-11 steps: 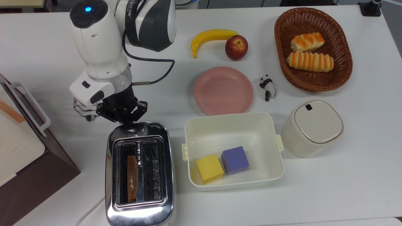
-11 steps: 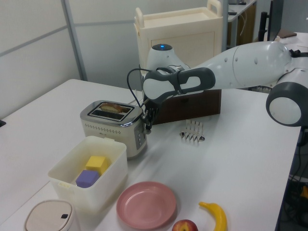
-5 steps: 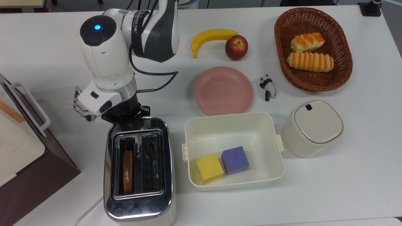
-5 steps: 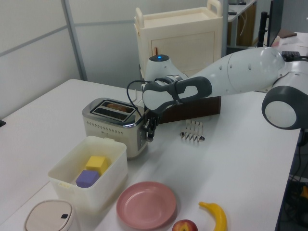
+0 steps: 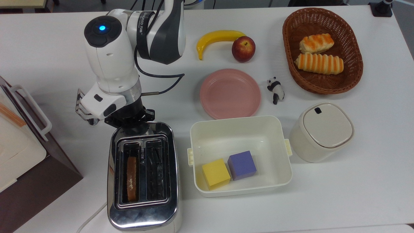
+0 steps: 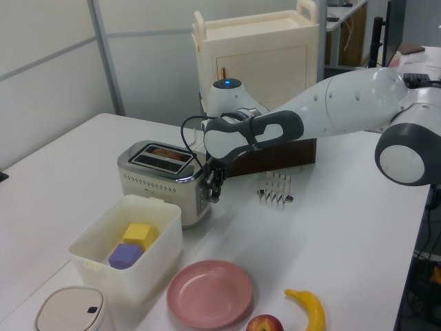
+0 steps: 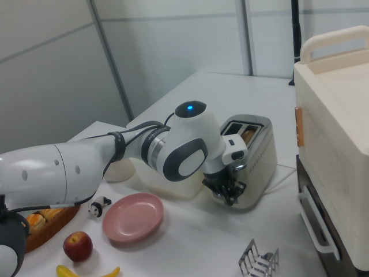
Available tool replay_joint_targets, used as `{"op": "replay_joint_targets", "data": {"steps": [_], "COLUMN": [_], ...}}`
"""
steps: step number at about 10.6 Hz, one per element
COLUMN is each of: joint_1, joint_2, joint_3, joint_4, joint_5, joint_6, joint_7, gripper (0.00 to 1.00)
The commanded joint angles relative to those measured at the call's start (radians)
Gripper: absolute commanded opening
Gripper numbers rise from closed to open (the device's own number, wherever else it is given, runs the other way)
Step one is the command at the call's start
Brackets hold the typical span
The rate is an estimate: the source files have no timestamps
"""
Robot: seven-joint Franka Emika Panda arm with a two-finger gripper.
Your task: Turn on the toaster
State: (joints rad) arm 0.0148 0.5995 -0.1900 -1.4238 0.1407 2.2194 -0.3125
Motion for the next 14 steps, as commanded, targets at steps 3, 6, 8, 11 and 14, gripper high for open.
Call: {"op": "replay_joint_targets", "data": {"steps": [3,6,8,11,14], "joint_1": [0.010,0.005,0.005,-0.001,-0.025], "joint_2": [0.039,0.011,-0.009,-0.068,-0.153], "joint_3": [0.003,0.001,-0.003,-0.005,0.001], "joint_4": [-0.017,-0.015,-0.015,-0.017,-0.015], "joint_5": [0.013,0.010,0.011,0.016,0.019], "joint_6": [0.054,0.054,0.054,0.045,-0.050], "joint_7": [-0.005,-0.005,-0.007,-0.007,-0.010], "gripper": [0.00,0.03,0.07,0.27,0.32]}}
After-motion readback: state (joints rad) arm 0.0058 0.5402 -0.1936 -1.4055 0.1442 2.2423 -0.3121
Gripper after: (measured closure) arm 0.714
